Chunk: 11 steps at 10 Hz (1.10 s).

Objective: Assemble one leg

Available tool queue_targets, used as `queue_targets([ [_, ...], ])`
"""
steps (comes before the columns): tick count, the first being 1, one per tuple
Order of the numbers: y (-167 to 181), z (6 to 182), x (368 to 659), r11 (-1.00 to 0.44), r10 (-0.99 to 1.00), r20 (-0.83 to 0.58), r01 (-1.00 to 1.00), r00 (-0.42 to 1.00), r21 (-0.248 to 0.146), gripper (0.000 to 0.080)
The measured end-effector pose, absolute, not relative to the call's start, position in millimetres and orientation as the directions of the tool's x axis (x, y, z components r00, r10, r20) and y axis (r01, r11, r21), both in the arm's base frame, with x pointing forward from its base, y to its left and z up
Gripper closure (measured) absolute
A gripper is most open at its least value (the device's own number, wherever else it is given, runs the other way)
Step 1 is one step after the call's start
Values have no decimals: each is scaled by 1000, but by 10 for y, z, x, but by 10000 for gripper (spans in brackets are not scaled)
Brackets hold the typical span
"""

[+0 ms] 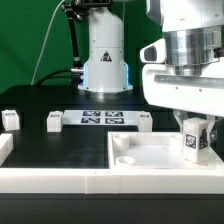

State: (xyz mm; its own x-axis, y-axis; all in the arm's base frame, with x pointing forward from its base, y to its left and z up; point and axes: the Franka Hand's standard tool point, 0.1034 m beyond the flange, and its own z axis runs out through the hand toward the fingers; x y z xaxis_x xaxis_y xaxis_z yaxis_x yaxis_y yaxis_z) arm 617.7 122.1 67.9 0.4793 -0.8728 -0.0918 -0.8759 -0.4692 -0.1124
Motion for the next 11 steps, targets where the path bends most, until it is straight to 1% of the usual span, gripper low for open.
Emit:
queue_targets([
  [1,1242,679,6172,-370,-918,-110,-923,380,-103,505],
  [2,1254,680,6168,-341,-929,-115,-935,351,-98,505],
  [3,1267,680,6167,-278,-949,-129,-956,289,-93,505],
  [4,1266,680,6167,-312,-938,-125,-945,323,-97,505],
  [5,1258,681,6170,-360,-921,-120,-927,371,-104,405],
  [6,1239,686,6180,-398,-905,-115,-911,410,-110,270],
  [7,1248,688,6179,-437,-887,-108,-892,449,-113,270],
  [8,1254,690,6179,-554,-820,-88,-824,565,-123,171],
  [10,1245,696,6190,-727,-673,-53,-673,738,-137,156],
  [11,1240,702,6204,-823,-554,-23,-552,832,-136,151],
])
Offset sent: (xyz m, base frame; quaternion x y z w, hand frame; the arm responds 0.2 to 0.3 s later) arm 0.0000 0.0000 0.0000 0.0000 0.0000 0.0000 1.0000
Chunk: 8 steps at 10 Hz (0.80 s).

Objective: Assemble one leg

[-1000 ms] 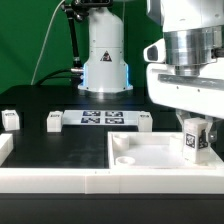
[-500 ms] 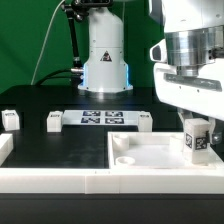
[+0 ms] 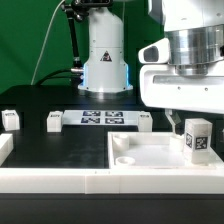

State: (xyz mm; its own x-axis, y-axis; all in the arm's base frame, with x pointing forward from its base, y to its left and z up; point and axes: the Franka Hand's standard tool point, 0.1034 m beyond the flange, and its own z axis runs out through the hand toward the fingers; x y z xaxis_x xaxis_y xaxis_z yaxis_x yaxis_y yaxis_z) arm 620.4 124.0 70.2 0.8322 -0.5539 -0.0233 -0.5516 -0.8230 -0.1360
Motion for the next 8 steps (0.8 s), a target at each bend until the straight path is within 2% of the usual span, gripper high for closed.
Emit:
queue_targets([
  [4,1220,704,6215,-983,-157,44,-151,987,-105,150],
  [6,1203,702,6215,-993,-73,52,-68,996,-98,150],
  [8,1203,702,6215,-993,-74,52,-69,996,-98,404],
])
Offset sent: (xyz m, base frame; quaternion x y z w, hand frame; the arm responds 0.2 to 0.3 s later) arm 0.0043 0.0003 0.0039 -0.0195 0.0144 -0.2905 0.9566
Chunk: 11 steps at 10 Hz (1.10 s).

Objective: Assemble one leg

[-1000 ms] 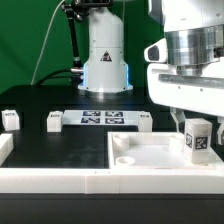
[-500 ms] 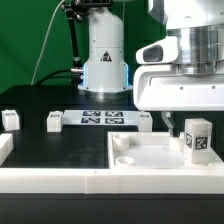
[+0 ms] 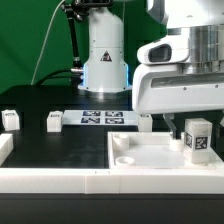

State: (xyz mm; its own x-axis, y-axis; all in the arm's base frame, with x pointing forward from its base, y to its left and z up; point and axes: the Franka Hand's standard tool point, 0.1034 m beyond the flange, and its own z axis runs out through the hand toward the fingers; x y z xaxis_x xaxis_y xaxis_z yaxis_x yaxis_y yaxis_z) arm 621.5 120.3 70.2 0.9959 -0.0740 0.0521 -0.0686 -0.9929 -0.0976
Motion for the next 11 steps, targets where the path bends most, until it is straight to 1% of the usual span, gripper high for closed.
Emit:
queue_targets([
  [1,1201,702,6216,-993,-74,52,-69,996,-98,511],
  [4,1198,702,6213,-983,-155,46,-150,987,-102,509],
  [5,1194,699,6212,-956,-279,36,-274,960,-109,509],
  [6,1185,696,6216,-903,-417,21,-412,909,-124,509],
  [8,1166,693,6216,-760,-640,-21,-636,768,-135,509],
  [11,1172,684,6208,-461,-877,-83,-879,472,-123,509],
])
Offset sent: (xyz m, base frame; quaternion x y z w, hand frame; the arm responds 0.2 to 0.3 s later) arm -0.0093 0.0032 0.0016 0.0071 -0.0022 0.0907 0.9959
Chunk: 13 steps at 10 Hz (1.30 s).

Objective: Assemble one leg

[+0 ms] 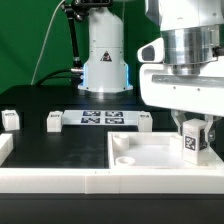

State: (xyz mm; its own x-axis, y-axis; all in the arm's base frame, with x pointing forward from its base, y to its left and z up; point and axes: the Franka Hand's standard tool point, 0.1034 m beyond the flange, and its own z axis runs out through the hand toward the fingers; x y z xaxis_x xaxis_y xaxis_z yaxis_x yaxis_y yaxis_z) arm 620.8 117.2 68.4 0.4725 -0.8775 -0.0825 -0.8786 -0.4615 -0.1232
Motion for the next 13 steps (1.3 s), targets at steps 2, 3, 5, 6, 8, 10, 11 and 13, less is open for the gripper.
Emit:
queue_targets([
  [2,1172,681,6209,-316,-939,-108,-942,327,-111,509],
  [3,1179,681,6208,-265,-954,-118,-958,277,-107,509],
  [5,1185,681,6208,-237,-960,-126,-966,249,-105,509],
  [6,1189,682,6207,-271,-951,-122,-956,283,-109,509],
  [8,1213,694,6200,-384,-911,-115,-917,395,-108,211],
  [10,1208,709,6221,-622,-770,-76,-772,633,-131,162],
  [11,1185,693,6220,-694,-706,-63,-707,705,-136,153],
  [13,1181,672,6215,-843,-523,-24,-522,852,-131,153],
])
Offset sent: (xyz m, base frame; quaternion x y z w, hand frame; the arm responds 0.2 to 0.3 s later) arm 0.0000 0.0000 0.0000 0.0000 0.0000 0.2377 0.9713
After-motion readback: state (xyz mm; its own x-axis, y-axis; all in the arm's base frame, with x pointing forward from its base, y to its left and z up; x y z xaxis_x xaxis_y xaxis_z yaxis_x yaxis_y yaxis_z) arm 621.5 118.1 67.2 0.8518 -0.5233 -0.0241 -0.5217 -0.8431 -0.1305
